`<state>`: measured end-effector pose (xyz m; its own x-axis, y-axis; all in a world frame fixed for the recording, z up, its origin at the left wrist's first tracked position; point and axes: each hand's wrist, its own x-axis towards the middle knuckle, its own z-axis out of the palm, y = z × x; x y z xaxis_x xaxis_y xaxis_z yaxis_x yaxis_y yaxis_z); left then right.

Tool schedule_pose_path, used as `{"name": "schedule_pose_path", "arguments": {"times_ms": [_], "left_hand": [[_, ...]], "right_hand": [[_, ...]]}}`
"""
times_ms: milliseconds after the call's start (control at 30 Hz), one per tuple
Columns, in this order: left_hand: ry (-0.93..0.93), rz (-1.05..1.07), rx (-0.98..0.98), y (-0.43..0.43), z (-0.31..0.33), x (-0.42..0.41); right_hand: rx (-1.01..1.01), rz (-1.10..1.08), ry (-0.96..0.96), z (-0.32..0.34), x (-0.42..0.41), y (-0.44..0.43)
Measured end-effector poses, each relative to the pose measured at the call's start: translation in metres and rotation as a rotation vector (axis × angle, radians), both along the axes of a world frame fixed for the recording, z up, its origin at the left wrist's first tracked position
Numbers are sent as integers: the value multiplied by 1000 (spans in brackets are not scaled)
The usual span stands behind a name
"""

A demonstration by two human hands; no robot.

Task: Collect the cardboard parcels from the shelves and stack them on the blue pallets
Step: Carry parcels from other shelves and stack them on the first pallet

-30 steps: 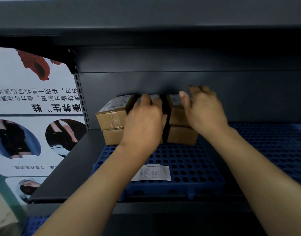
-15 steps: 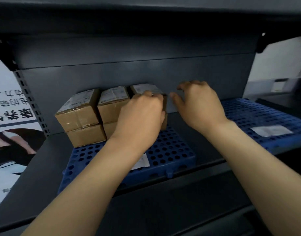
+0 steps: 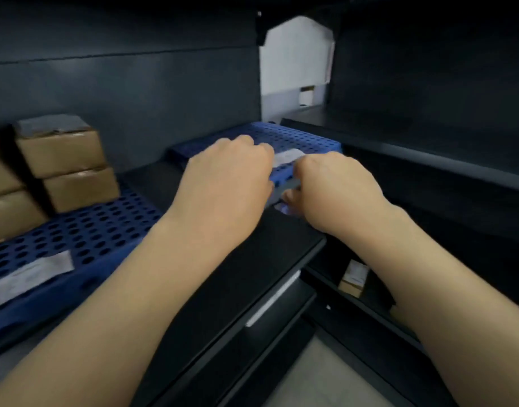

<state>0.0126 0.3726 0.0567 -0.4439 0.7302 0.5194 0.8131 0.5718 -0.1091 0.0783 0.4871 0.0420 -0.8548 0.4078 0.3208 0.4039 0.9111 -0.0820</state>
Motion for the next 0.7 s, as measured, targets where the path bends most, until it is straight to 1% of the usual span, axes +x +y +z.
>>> {"name": "schedule_pose_path", "arguments": {"times_ms": [133, 233, 400, 533, 700], "left_hand": [[-62, -182, -38, 67, -17, 51], [-138, -264, -85, 113, -40, 85], [-216, -385, -166, 172, -86, 133], [-266, -466, -221, 202, -121, 159], [-332, -479, -307, 231, -164, 158]], "right_hand": [[-107, -198, -77, -16, 72, 52], [-195, -335, -110, -34, 121, 90], [-308, -538, -179, -71, 194, 138], [-378, -632, -237, -99, 226, 154], [-434, -681, -302, -133, 230, 165]]}}
